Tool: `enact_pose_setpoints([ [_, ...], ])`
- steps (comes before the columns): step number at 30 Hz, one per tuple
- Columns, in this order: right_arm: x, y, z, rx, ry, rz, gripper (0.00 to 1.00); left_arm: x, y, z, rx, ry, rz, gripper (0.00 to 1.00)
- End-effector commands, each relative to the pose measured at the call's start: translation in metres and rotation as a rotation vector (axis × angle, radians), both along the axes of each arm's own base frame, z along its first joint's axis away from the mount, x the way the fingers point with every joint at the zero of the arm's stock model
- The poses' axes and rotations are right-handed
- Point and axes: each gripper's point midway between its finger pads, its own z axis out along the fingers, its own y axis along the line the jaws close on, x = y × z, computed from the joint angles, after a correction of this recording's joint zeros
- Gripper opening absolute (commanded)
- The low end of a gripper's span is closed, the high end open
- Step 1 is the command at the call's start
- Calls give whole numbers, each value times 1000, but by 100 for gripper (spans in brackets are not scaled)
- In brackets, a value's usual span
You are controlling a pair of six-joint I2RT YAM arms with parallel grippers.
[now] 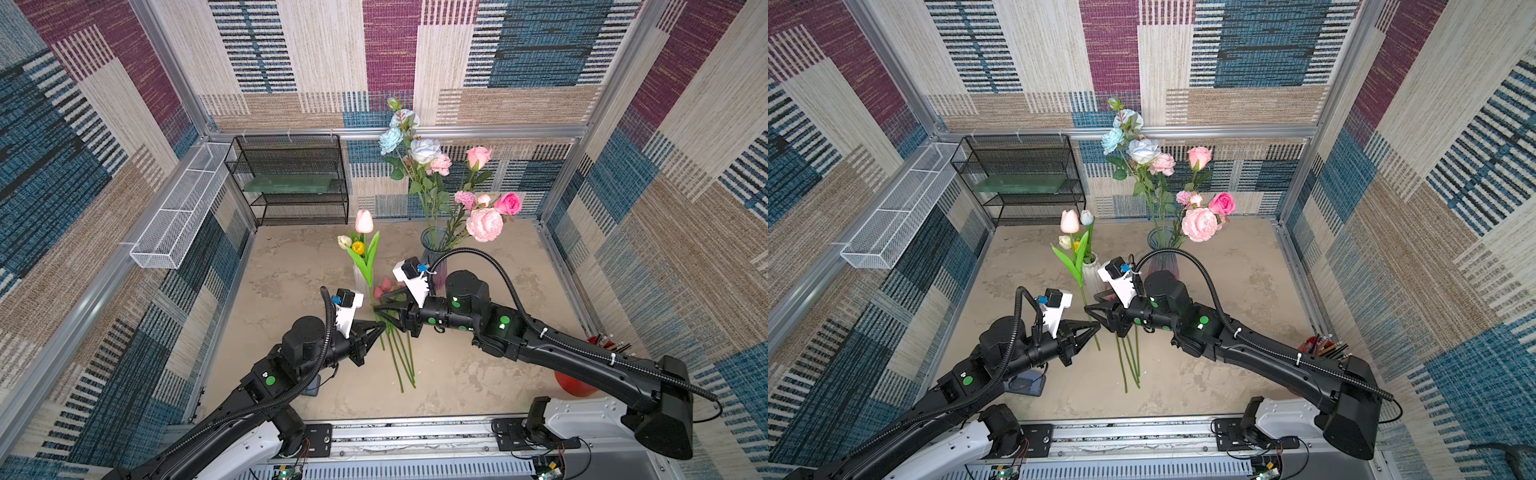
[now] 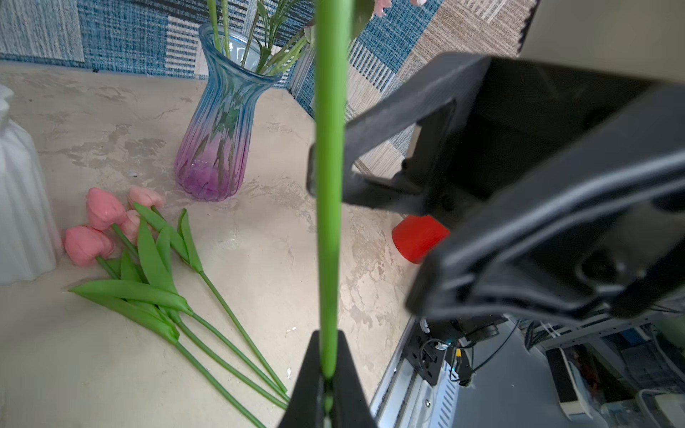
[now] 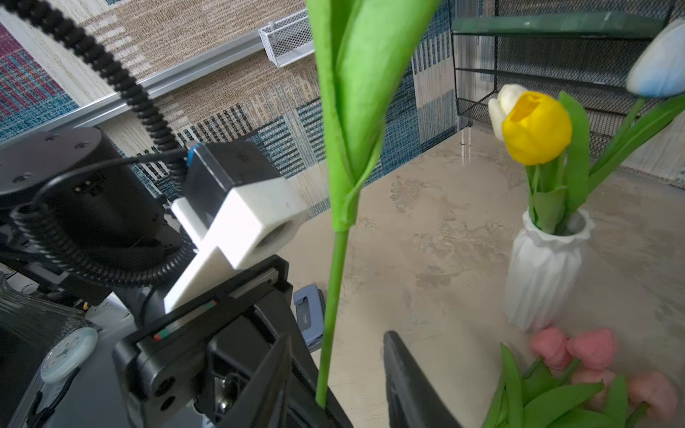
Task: Pick out pink flowers from the vase
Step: Pick up the flower from the vase.
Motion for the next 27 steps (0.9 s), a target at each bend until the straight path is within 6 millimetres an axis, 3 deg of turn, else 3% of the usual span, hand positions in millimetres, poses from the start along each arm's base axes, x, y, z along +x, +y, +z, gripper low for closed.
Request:
enact_pose_setpoints([
  [1, 2, 5, -3, 14, 22, 5, 42, -2, -2, 9, -36, -18, -16, 0],
  [6, 0, 11, -6, 22, 32, 27, 34, -2, -2, 8, -39, -14, -17, 0],
  [16, -5, 13, -1, 43, 21, 66, 2, -3, -2, 8, -34, -15, -18, 0],
  [20, -1, 8, 3, 46, 8, 41, 0, -3, -1, 9, -33, -14, -17, 0],
  [24, 7, -5, 9, 41, -5, -9, 0, -8, -2, 12, -20, -26, -46, 28],
  [27, 13, -21, 4, 24, 12, -59, 0, -13, 3, 11, 39, -43, -62, 39],
])
